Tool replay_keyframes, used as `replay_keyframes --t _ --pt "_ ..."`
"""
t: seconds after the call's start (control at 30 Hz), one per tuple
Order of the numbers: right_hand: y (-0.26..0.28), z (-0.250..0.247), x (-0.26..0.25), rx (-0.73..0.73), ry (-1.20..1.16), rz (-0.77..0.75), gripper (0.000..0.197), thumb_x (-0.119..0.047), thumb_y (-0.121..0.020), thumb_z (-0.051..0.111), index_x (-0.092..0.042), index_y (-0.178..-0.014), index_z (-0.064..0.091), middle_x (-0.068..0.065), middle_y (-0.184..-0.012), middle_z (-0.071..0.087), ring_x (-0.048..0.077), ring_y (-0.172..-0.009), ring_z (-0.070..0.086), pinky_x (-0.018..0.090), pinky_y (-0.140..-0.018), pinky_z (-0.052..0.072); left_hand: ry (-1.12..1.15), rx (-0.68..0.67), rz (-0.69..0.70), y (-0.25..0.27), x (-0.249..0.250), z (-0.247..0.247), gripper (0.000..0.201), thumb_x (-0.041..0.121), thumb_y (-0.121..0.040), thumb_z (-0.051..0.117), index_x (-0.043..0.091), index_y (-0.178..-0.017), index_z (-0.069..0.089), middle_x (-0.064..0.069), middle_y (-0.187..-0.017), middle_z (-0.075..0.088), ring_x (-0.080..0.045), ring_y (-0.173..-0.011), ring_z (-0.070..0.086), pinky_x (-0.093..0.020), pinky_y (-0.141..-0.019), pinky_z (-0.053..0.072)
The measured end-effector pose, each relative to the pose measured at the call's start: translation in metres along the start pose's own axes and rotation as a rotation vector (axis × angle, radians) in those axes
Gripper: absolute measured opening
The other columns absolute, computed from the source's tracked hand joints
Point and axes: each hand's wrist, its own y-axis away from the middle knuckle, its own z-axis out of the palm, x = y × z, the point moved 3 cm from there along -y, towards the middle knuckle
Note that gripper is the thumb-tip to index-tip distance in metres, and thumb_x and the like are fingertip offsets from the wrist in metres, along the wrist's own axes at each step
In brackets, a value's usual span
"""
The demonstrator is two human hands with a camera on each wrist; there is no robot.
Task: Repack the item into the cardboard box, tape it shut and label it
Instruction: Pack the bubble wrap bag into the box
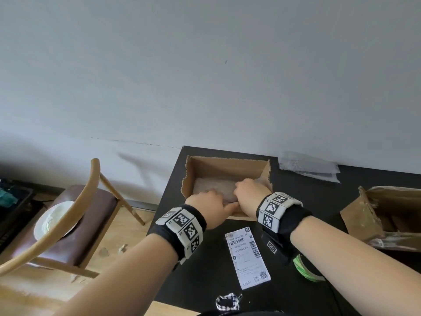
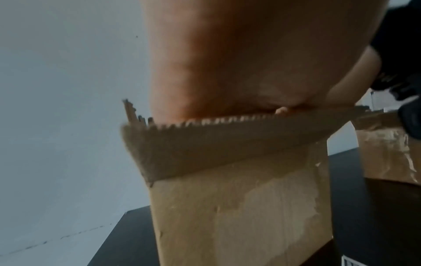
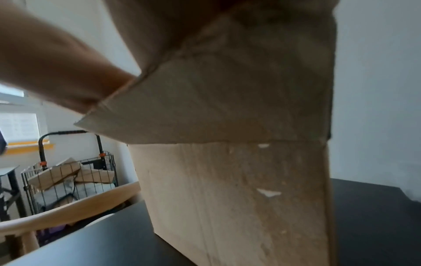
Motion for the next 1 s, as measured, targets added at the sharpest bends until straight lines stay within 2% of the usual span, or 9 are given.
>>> replay_keyframes --t 0.13,0.23,0.3,0.53,0.67,0.77,0.83,0.93,1.0 --pt "0.013 0.004 0.006 0.196 -0.142 0.020 0.026 -0.017 -0.089 0.048 -0.013 -0.110 0.063 0.006 -0.123 0.043 0.027 -0.115 0.034 0.038 -0.097 0.033 -0.103 -0.088 0.075 -0.008 -0.007 0.011 0.110 0.085 -0.056 -0.010 0.030 -0.140 0.037 -0.013 -0.132 0.045 -0.034 -0.116 0.048 -0.043 -0.087 0.045" --pt "0.018 0.005 0.006 0.213 -0.284 0.059 0.027 -0.009 -0.092 0.046 -0.008 -0.114 0.059 0.012 -0.122 0.047 0.029 -0.113 0.043 0.036 -0.086 0.042 -0.108 -0.024 0.008 -0.008 -0.008 0.011 0.088 0.080 -0.077 0.010 0.020 -0.134 0.041 -0.010 -0.131 0.048 -0.032 -0.116 0.050 -0.043 -0.089 0.046" --pt "0.017 0.005 0.005 0.165 -0.291 0.092 0.028 -0.008 -0.093 0.044 -0.008 -0.117 0.058 0.013 -0.125 0.046 0.029 -0.114 0.047 0.035 -0.084 0.043 -0.129 0.007 -0.021 -0.005 -0.005 0.011 0.079 0.076 -0.082 0.017 0.019 -0.129 0.044 -0.008 -0.129 0.050 -0.031 -0.113 0.052 -0.042 -0.087 0.046" --pt "-0.001 0.013 0.009 0.021 -0.281 0.069 0.033 -0.002 -0.092 0.037 -0.002 -0.116 0.060 0.015 -0.128 0.039 0.032 -0.118 0.042 0.040 -0.096 0.040 -0.087 -0.071 -0.048 -0.017 -0.009 0.011 0.070 0.069 -0.088 0.019 0.021 -0.134 0.040 -0.008 -0.137 0.043 -0.030 -0.118 0.051 -0.043 -0.093 0.045" --pt "-0.006 0.012 0.011 0.089 -0.292 0.106 0.034 -0.003 -0.093 0.037 -0.002 -0.120 0.057 0.013 -0.127 0.044 0.031 -0.121 0.040 0.038 -0.097 0.039 -0.045 -0.110 -0.054 -0.022 -0.011 0.012 0.065 0.063 -0.092 0.017 0.020 -0.136 0.039 -0.008 -0.141 0.040 -0.029 -0.121 0.049 -0.042 -0.098 0.041" --pt "-0.013 0.013 0.012 0.022 -0.338 0.134 0.030 -0.005 -0.094 0.039 -0.001 -0.117 0.058 0.015 -0.126 0.052 0.030 -0.116 0.050 0.035 -0.092 0.042 -0.043 -0.121 -0.058 -0.027 -0.013 0.013 0.066 0.063 -0.092 0.017 0.019 -0.135 0.040 -0.008 -0.142 0.039 -0.029 -0.121 0.049 -0.042 -0.098 0.041" --pt "-0.014 0.014 0.010 -0.049 -0.324 0.139 0.029 -0.008 -0.095 0.040 -0.001 -0.115 0.059 0.016 -0.124 0.056 0.030 -0.117 0.052 0.035 -0.096 0.039 -0.033 -0.151 -0.065 -0.032 -0.014 0.014 0.066 0.063 -0.092 0.017 0.019 -0.134 0.041 -0.009 -0.142 0.039 -0.029 -0.120 0.049 -0.043 -0.098 0.041" --pt "-0.017 0.020 0.011 0.040 -0.334 0.108 0.026 -0.012 -0.092 0.045 -0.002 -0.110 0.061 0.017 -0.121 0.057 0.031 -0.118 0.048 0.037 -0.100 0.034 -0.013 -0.165 -0.062 -0.040 -0.016 0.017 0.059 0.052 -0.095 0.019 0.015 -0.134 0.043 -0.012 -0.138 0.042 -0.033 -0.121 0.046 -0.048 -0.100 0.039" --pt "-0.018 0.025 0.013 0.060 -0.383 0.109 0.029 -0.012 -0.091 0.045 -0.001 -0.115 0.059 0.018 -0.130 0.048 0.032 -0.124 0.041 0.037 -0.103 0.033 0.030 -0.131 -0.078 -0.039 -0.017 0.018 0.052 0.044 -0.098 0.021 0.012 -0.132 0.044 -0.013 -0.136 0.044 -0.033 -0.121 0.045 -0.049 -0.100 0.039"
